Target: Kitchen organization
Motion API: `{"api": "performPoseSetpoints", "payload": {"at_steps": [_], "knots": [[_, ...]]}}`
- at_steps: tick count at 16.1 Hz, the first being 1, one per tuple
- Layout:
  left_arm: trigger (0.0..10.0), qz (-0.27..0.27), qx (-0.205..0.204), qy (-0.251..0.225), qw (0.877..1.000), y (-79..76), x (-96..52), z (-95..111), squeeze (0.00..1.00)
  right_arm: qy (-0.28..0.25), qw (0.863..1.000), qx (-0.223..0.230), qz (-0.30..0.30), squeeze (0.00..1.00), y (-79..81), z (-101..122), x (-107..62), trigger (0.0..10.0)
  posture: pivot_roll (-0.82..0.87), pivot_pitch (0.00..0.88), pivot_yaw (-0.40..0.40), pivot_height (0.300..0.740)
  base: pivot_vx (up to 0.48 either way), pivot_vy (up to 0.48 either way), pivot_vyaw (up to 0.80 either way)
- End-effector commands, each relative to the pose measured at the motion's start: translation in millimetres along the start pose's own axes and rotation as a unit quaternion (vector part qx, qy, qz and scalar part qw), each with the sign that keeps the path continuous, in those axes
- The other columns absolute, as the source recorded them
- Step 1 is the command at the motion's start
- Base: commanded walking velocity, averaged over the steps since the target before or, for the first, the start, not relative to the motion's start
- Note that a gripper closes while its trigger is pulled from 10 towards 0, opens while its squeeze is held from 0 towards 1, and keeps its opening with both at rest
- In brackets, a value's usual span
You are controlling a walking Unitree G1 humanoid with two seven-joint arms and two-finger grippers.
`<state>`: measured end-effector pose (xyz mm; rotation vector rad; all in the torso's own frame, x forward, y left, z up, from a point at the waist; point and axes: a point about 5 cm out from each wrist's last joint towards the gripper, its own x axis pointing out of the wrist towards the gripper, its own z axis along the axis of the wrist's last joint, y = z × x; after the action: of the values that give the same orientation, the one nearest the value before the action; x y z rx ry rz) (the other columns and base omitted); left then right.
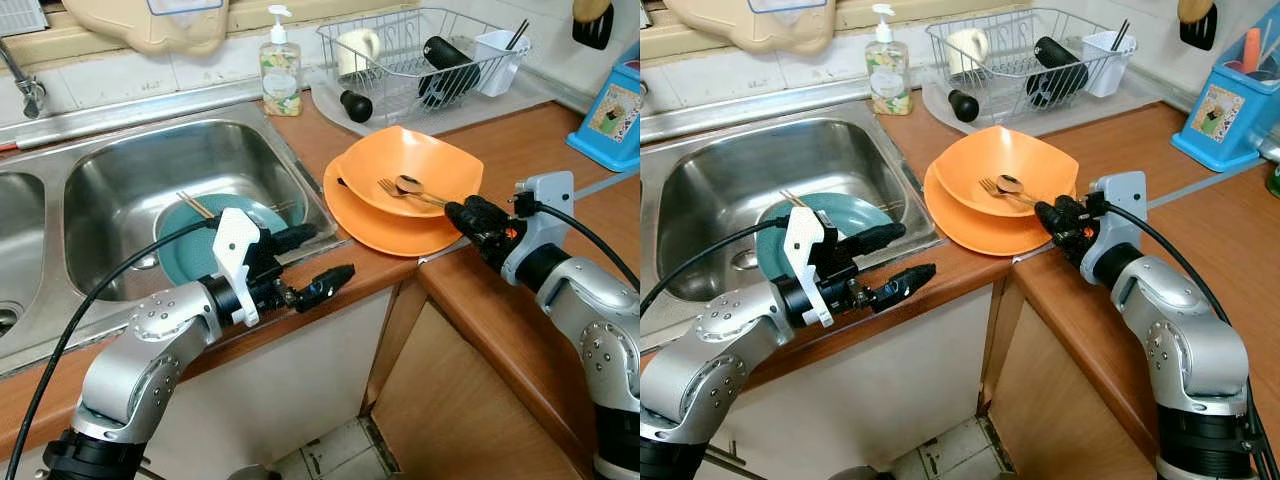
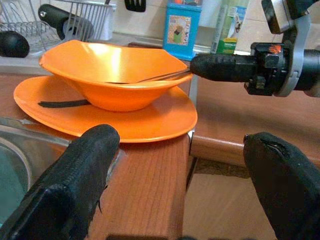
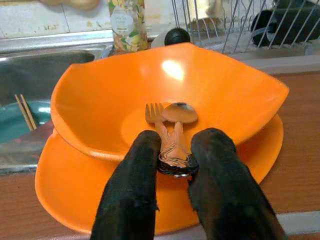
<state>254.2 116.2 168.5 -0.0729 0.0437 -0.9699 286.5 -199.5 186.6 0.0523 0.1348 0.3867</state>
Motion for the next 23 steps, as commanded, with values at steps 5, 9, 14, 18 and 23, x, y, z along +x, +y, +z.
{"api": "performPoseSetpoints", "payload": {"at_steps": [5, 9, 14, 18, 23], "knots": [[10.0, -0.014, 0.005, 0.0, 1.0, -3.9, 1.1, 4, 0.0, -0.043, 0.999, 0.0, 0.017, 0.0, 5.4, 22, 2.0, 0.0, -0.15, 0.0, 0.021, 0.74, 0.0, 0.0, 0.0], [10.0, -0.014, 0.006, -0.002, 1.0, -3.6, 1.8, 5, 0.0, -0.082, 0.996, 0.014, 0.017, 0.0, 6.7, 42, 3.9, 0.0, -0.15, 0.0, 0.02, 0.74, 0.0, 0.0, 0.0], [10.0, -0.013, 0.007, -0.003, 1.0, -3.6, 2.4, 5, 0.0, -0.091, 0.996, 0.002, 0.023, 0.0, 11.2, 51, 6.1, 0.0, -0.15, 0.0, 0.016, 0.74, 0.0, 0.0, 0.0], [10.0, -0.014, 0.007, -0.003, 1.0, -3.5, 3.1, 6, 0.0, -0.068, 0.997, -0.008, 0.033, 1.0, 16.0, 44, 7.3, 10.0, -0.15, 0.0, 0.016, 0.74, 0.0, 0.0, 0.0], [10.0, -0.014, 0.007, -0.003, 1.0, -3.4, 3.6, 5, 0.0, -0.058, 0.997, -0.011, 0.049, 1.0, 18.3, 42, 5.1, 10.0, -0.15, 0.0, 0.015, 0.74, 0.0, 0.0, 0.0]]}}
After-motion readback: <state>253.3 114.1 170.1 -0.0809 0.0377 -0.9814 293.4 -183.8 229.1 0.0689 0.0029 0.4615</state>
